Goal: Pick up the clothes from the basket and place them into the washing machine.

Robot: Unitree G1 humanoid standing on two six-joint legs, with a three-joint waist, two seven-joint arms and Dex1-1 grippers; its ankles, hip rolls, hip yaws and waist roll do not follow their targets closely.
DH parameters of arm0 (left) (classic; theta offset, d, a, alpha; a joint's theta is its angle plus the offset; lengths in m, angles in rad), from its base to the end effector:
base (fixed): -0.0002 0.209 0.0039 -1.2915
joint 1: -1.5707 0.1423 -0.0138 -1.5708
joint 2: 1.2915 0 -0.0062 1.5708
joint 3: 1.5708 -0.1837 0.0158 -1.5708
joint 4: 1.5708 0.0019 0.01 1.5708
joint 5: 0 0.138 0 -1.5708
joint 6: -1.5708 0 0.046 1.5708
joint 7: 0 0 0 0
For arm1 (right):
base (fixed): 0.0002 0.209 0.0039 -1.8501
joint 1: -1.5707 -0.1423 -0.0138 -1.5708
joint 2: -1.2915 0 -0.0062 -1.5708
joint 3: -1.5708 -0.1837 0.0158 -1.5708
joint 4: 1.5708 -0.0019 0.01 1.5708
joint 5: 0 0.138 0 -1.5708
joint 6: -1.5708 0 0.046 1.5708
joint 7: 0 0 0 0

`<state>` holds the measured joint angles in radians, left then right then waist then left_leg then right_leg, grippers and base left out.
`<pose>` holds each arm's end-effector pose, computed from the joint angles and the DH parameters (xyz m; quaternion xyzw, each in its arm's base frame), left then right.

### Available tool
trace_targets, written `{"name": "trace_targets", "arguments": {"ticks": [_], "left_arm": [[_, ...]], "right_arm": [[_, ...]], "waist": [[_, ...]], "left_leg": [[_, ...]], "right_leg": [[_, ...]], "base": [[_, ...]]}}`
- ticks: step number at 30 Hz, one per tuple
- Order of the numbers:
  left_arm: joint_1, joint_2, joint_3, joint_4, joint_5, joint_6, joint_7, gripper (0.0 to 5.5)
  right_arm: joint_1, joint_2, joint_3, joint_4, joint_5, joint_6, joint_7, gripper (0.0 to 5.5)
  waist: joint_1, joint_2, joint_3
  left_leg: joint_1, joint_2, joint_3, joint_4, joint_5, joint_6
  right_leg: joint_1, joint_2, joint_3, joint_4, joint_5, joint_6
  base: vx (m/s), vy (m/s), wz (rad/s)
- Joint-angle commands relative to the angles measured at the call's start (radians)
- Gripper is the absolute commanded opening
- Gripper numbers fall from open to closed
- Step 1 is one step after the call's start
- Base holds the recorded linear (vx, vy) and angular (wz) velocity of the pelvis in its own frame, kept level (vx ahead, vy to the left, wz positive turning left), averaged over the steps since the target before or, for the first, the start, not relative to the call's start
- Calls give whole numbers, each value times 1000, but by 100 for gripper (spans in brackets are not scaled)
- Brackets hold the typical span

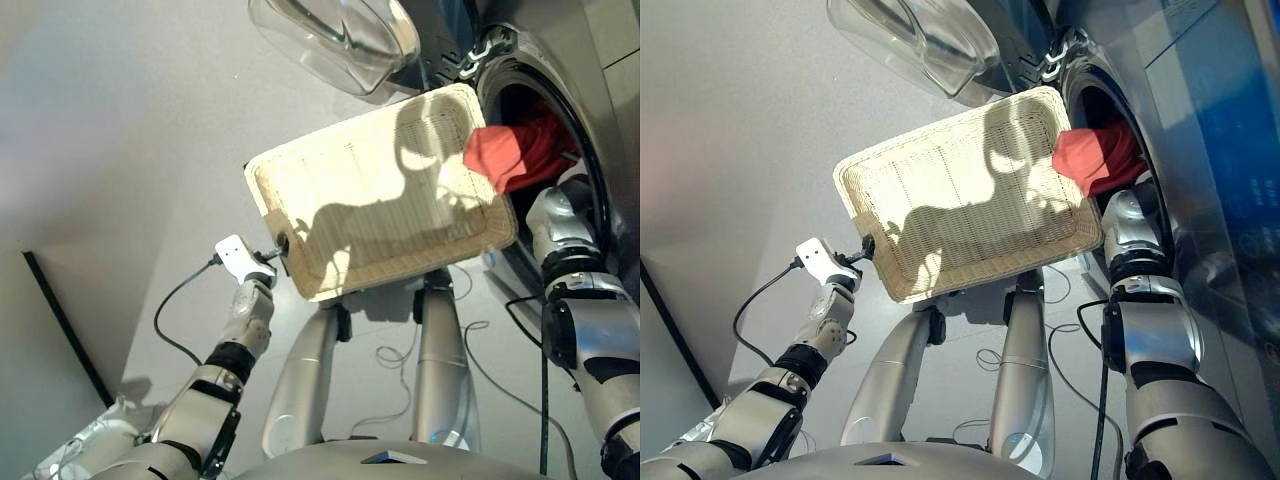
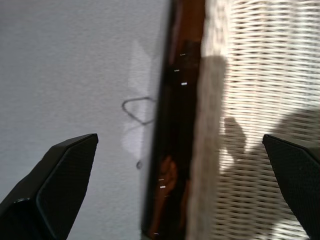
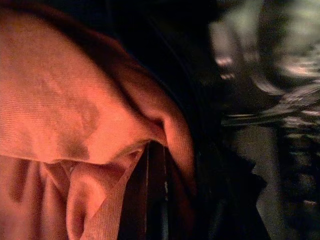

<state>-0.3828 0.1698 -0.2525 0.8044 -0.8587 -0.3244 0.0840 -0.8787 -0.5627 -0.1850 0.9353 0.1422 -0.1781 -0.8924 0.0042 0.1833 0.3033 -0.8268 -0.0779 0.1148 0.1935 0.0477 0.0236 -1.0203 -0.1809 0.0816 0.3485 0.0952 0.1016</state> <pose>0.2553 0.1565 -0.0052 -0.2465 0.0975 0.0759 0.9612 0.3302 -0.2869 0.1726 -0.0407 -0.1388 -0.5644 0.8127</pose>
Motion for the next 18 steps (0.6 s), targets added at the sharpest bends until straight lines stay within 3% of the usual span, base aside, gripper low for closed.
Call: {"name": "trace_targets", "arguments": {"ticks": [1,2,3,7,8,10,14,18], "left_arm": [[38,10,39,-11,12,-50,9,550],[39,10,38,-12,9,-49,11,550],[40,9,39,-9,7,-49,14,550],[28,17,41,-15,-11,-35,10,550],[30,18,34,-17,-10,-33,6,550],[31,22,30,-19,-4,-32,5,550],[34,36,28,-35,14,-33,-8,550],[23,31,41,-3,8,-22,-32,550]], "right_arm": [[-49,-159,22,-47,12,-49,-30,0],[-56,-137,40,-59,23,-59,-4,129],[-52,-115,59,-56,51,-78,47,550],[-32,-45,132,-49,183,-135,222,550],[-30,-1,155,-44,217,-158,259,550],[-26,49,183,-36,262,-181,321,550],[7,130,260,-16,355,-198,485,550],[44,171,332,25,328,-175,555,550]], "waist": [[-29,65,-23],[-28,63,-21],[-28,60,-19],[-38,49,-9],[-32,53,-15],[-32,52,-16],[-29,42,-25],[-29,18,-40]], "left_leg": [[-32,37,-49,123,-101,-45],[-42,39,-49,129,-101,-44],[-50,40,-49,135,-102,-42],[-78,45,-49,166,-107,-41],[-66,47,-59,171,-135,-44],[-66,46,-60,178,-138,-44],[-56,48,-61,183,-140,-47],[-36,49,-62,176,-138,-48]], "right_leg": [[11,22,-26,25,-50,26],[2,22,-26,32,-47,26],[-6,22,-24,37,-46,25],[-21,22,-22,59,-48,18],[-13,26,-18,74,-80,23],[-11,24,-18,82,-83,20],[10,23,-30,81,-88,17],[44,27,-47,65,-82,15]], "base": [[0,0,0],[0,0,0],[0,0,0],[30,-8,-4],[126,-25,22],[65,-11,21],[0,0,0],[0,0,0]]}}
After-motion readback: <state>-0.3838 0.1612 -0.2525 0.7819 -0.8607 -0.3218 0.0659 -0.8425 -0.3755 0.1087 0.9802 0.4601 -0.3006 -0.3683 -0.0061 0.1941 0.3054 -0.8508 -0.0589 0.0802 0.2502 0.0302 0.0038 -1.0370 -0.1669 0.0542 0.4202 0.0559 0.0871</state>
